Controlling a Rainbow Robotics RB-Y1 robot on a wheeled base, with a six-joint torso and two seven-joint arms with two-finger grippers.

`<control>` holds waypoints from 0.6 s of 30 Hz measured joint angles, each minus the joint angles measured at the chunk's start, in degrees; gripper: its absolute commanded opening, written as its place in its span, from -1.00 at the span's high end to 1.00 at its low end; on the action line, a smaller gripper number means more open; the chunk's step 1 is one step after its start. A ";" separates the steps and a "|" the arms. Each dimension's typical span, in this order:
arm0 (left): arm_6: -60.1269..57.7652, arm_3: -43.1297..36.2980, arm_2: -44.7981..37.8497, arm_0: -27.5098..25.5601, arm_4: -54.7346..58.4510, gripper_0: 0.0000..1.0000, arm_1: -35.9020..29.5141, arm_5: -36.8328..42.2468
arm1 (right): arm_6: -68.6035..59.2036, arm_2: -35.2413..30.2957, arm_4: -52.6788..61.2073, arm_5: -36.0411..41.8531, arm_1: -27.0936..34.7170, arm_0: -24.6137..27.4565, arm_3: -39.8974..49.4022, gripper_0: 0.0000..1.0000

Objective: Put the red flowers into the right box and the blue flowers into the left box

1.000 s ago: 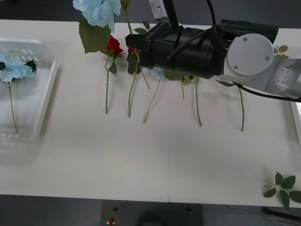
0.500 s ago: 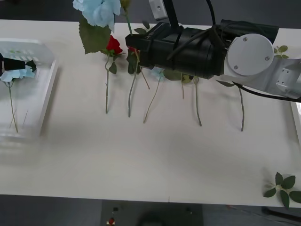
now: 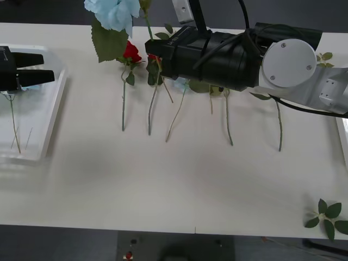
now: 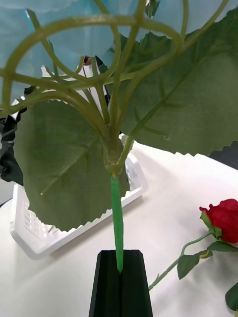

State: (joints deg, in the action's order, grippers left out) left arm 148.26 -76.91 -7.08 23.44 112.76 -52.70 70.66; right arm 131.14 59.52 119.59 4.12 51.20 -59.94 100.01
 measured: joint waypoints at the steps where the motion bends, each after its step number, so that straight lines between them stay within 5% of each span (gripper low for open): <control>1: 1.87 0.00 0.00 0.00 0.65 -0.95 0.56 0.00 | 0.00 0.00 0.00 0.00 0.00 0.00 0.00 1.00; 8: 4.48 0.01 2.31 0.00 6.60 -0.96 3.98 -1.04 | 0.00 0.00 0.00 0.00 0.00 0.00 0.00 1.00; 18: 4.48 -2.02 19.69 0.00 14.17 -0.96 4.30 -14.41 | 0.00 0.00 0.00 0.00 0.00 0.00 0.00 1.00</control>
State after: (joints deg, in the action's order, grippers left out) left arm 152.73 -78.93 12.61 23.44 126.93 -48.40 56.25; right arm 131.14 59.52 119.59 4.12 51.20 -59.94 100.01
